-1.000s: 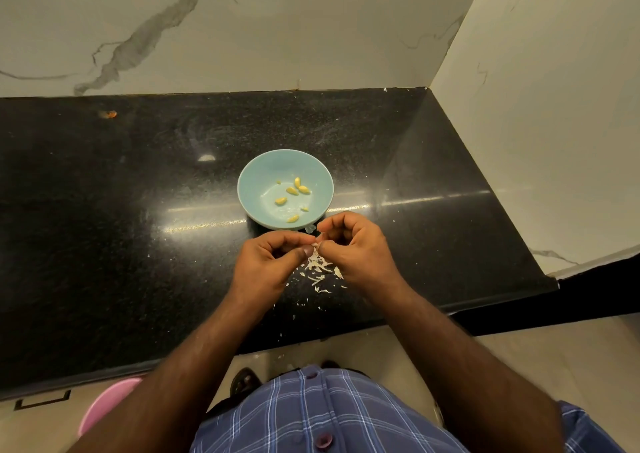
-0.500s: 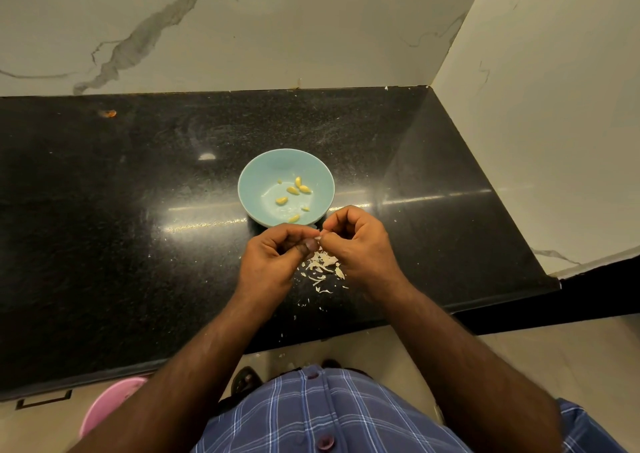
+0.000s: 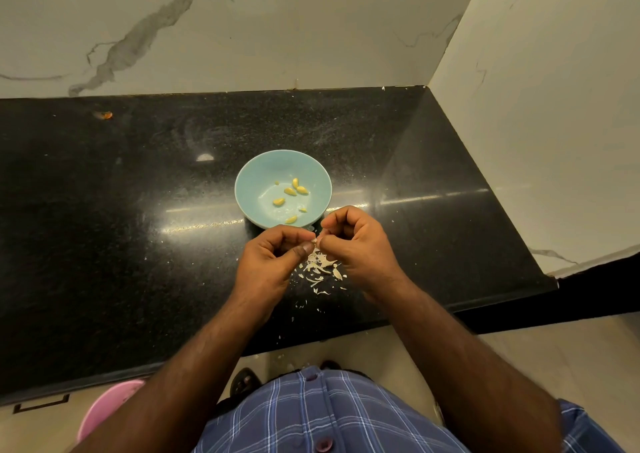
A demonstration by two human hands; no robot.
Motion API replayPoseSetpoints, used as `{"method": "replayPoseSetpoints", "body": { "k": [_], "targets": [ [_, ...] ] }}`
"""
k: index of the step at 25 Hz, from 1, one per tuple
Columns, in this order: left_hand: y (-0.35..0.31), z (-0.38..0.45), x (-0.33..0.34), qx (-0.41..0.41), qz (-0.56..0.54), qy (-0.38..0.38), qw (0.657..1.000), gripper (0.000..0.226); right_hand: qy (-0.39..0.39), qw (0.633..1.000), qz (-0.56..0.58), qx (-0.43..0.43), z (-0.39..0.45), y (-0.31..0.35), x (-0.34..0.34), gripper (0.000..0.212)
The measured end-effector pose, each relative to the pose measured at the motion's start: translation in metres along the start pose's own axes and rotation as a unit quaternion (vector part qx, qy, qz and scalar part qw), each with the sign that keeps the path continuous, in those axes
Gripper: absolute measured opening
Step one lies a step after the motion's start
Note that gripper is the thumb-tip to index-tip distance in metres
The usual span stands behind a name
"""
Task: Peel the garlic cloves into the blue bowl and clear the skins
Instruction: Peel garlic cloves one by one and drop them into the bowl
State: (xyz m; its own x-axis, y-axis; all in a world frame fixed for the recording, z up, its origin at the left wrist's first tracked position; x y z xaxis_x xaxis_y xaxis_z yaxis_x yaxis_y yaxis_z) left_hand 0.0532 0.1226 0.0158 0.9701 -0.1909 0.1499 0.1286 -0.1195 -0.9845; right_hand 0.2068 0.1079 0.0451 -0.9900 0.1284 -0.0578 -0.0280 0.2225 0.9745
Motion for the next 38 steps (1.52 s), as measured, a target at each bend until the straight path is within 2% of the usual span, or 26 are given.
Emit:
{"method": "replayPoseSetpoints", "body": {
  "k": [4, 8, 14, 19, 22, 24, 28, 31, 34, 38],
  "targets": [
    [-0.001, -0.001, 0.002, 0.004, -0.023, 0.003, 1.0, 0.021, -0.007, 1.0, -0.022, 0.003, 0.0, -0.003, 0.002, 0.02],
    [0.002, -0.002, 0.003, -0.041, -0.106, -0.009, 0.993, 0.014, -0.009, 0.997, -0.068, 0.023, 0.0, -0.013, -0.005, 0.013],
    [0.009, -0.004, 0.003, -0.092, -0.153, -0.016, 0.984, 0.017, 0.022, 0.992, -0.111, -0.05, -0.006, 0.001, -0.005, 0.012],
    [0.008, -0.005, 0.002, -0.087, -0.12, -0.016, 0.989, 0.018, 0.029, 0.996, -0.09, -0.005, -0.007, -0.004, 0.001, 0.004],
    [0.008, -0.007, 0.002, -0.084, -0.1, -0.008, 0.991, 0.015, 0.053, 0.995, -0.05, 0.062, -0.006, -0.012, 0.004, 0.009],
    [0.008, -0.007, 0.002, -0.081, -0.092, 0.004, 0.992, 0.019, 0.062, 0.993, -0.06, 0.077, -0.006, -0.014, 0.006, 0.011],
    [0.005, -0.009, 0.003, -0.07, -0.058, 0.022, 0.996, 0.02, 0.05, 0.989, -0.123, 0.064, -0.006, -0.013, 0.008, 0.015],
    [0.004, -0.01, 0.003, -0.083, -0.1, 0.011, 0.991, 0.019, 0.046, 0.978, -0.201, 0.044, -0.007, -0.018, 0.004, 0.021],
    [0.006, -0.01, 0.003, -0.1, -0.128, 0.006, 0.987, 0.02, 0.024, 0.979, -0.202, 0.034, -0.008, -0.019, -0.007, 0.005],
    [0.009, -0.01, 0.001, -0.111, -0.115, -0.007, 0.987, 0.02, 0.011, 0.976, -0.216, 0.001, -0.006, -0.008, -0.017, 0.019]
  ]
}}
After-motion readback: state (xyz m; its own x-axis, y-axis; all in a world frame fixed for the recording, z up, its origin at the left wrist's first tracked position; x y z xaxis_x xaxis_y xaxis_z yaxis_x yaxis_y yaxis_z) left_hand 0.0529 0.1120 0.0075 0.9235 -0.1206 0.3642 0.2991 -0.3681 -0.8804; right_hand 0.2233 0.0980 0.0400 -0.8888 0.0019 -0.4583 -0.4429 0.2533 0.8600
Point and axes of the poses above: each hand's wrist, its own z-axis towards the middle knuckle, its own x-axis out of the palm, y = z × x, the point moved 8 cm from there along z, towards the middle knuckle, and after that the axes turned 2 degrees about x, right-handed, at the moved point
